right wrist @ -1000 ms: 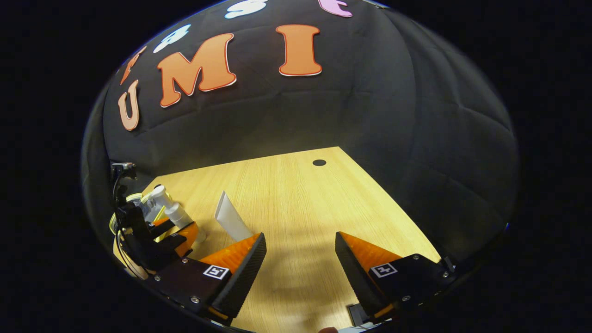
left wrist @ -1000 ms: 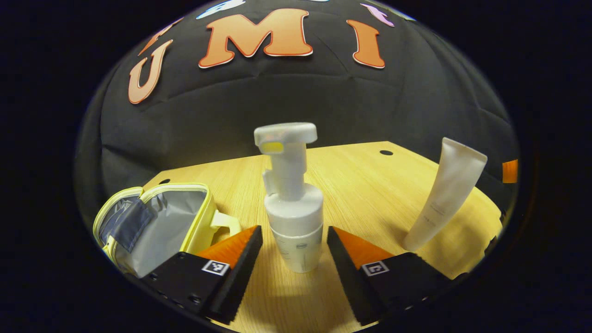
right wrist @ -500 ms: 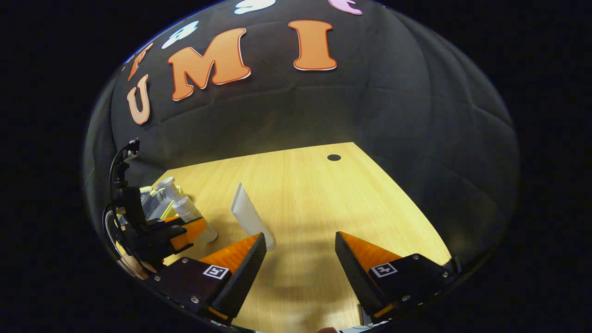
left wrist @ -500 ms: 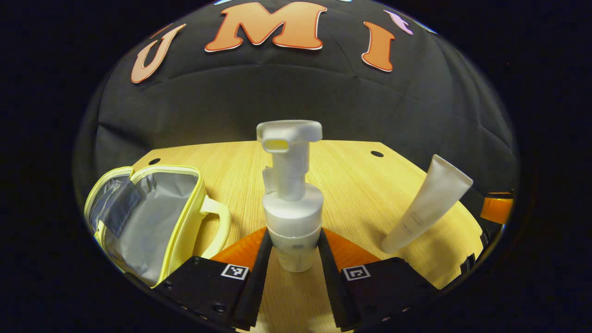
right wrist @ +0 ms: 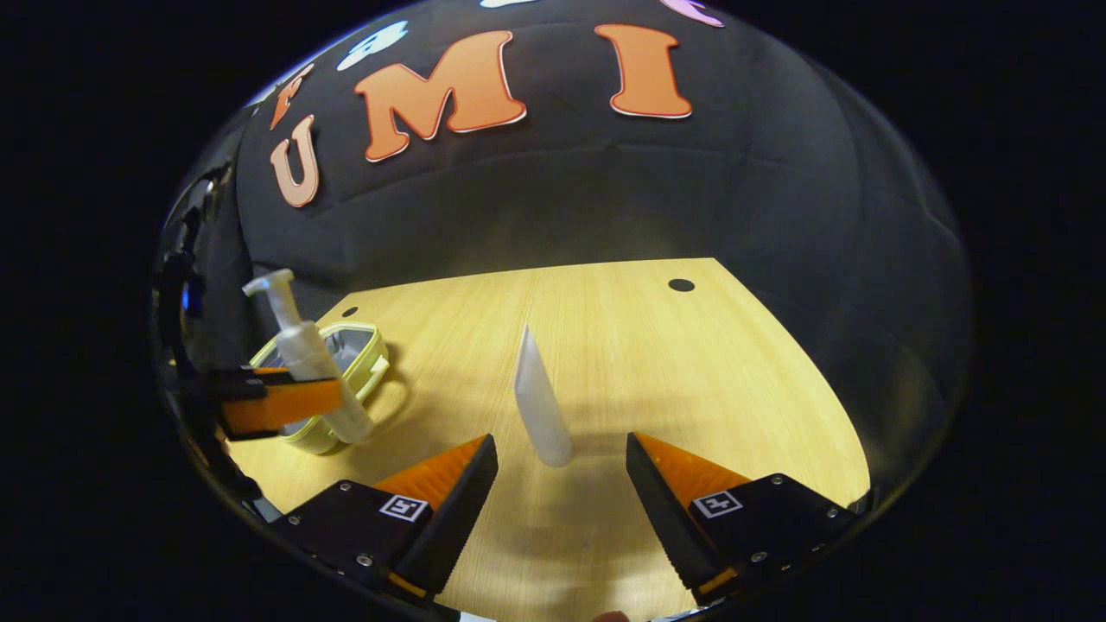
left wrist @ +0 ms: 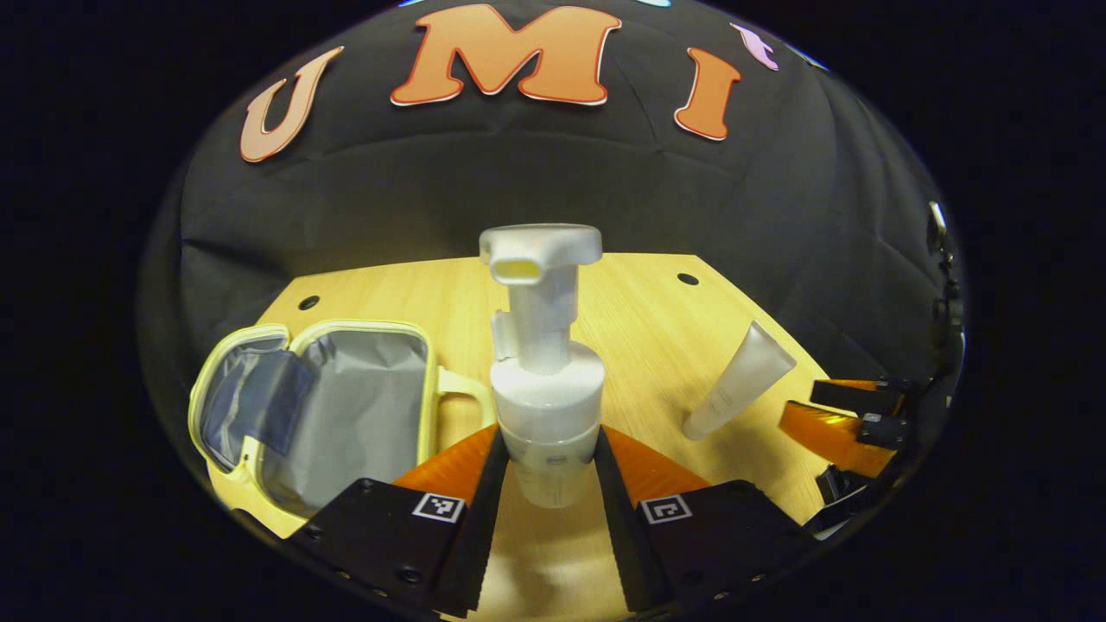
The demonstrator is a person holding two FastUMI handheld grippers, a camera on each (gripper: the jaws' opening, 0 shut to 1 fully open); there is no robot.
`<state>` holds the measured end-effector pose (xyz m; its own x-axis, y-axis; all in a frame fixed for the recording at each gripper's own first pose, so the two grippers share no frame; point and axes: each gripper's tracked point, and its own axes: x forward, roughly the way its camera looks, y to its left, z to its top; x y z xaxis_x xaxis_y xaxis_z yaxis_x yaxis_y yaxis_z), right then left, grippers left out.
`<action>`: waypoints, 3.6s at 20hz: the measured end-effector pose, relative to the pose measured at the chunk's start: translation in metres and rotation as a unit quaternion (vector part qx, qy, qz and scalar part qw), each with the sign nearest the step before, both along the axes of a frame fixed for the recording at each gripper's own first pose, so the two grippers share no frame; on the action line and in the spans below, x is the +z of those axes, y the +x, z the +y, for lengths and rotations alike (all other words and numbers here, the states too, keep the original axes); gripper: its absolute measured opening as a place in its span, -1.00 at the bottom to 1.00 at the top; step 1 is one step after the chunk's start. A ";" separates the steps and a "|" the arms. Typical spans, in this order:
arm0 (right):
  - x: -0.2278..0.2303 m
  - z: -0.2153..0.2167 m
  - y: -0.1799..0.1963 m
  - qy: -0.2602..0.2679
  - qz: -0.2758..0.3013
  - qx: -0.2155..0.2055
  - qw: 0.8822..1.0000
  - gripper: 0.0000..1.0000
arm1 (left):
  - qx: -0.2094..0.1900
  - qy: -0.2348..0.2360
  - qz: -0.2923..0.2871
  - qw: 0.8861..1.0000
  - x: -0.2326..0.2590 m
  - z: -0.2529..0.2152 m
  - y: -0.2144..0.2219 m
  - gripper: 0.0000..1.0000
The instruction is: First open the suitcase, pack the skin care products into it, and then close the suitcase.
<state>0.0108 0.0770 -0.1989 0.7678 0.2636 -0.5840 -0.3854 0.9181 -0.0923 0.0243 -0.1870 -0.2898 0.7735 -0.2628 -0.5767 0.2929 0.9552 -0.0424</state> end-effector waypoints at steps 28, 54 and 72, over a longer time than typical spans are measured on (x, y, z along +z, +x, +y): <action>-0.049 0.059 0.015 -0.020 0.159 0.009 0.987 -0.13 | 0.034 0.017 0.077 0.996 0.028 0.170 -0.026 0.19; -0.028 0.139 -0.081 0.013 0.234 -0.093 0.968 -0.24 | -0.117 0.057 0.396 0.909 -0.073 0.215 0.064 0.21; 0.009 0.270 -0.079 0.009 0.288 0.039 0.957 -0.24 | -0.115 0.030 0.088 0.989 0.091 0.230 0.071 0.97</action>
<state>-0.0681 0.3467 -0.1901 0.2981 0.3213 -0.8988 -0.4359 0.8836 0.1712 0.0949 0.0434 -0.1986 0.5828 -0.3820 -0.7173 0.4964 0.8662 -0.0580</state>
